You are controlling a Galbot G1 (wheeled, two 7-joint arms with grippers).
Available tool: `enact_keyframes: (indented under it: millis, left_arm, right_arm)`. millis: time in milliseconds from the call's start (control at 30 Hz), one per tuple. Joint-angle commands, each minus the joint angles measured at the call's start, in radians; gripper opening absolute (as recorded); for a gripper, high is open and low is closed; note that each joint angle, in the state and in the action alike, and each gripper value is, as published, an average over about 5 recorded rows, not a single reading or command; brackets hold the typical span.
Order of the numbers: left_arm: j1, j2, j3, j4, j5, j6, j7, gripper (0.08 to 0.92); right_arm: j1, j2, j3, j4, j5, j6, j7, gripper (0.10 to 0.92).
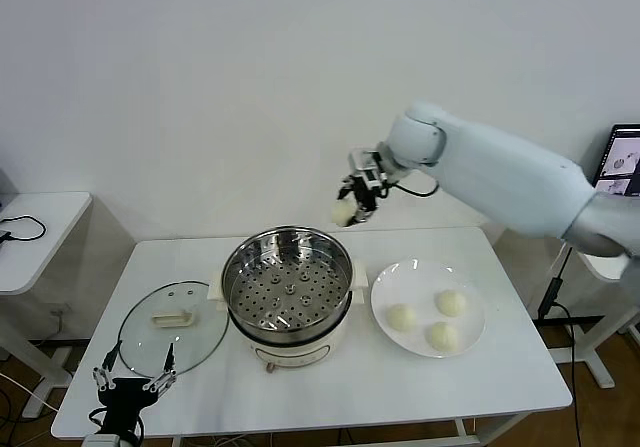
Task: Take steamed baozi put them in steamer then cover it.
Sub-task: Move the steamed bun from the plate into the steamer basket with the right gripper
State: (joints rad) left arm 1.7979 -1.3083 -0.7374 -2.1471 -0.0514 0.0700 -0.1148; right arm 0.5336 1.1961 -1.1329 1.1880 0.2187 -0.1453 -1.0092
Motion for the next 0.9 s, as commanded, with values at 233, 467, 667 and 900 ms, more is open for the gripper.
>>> enact_keyframes:
  millis: [233,467,667,900]
  left_arm:
    - [-0.001,-0.016,-0.003,-0.027,-0.002,0.002,0.002,0.823]
    - [-0.007,-0.016,-0.006,-0.022,-0.002,0.003,0.003,0.823]
    - [-0.013,-0.017,-0.007,-0.02,-0.002,0.004,0.004,0.823]
    - [-0.019,-0.018,-0.007,-0.016,-0.002,0.004,0.005,0.823]
  right_arm:
    - [-0.041,0.184,-0.16,-0.075,-0.232,0.315,0.06,0.594]
    - [-0.106,0.215,-0.143,-0.181,-0.389,0.48,0.13,0.597]
    - [-0.134,0.255,-0.123,-0.266,-0.468,0.575,0.175,0.606]
    - [-0.15,0.292,-0.109,-0.336,-0.5,0.625,0.202,0.611]
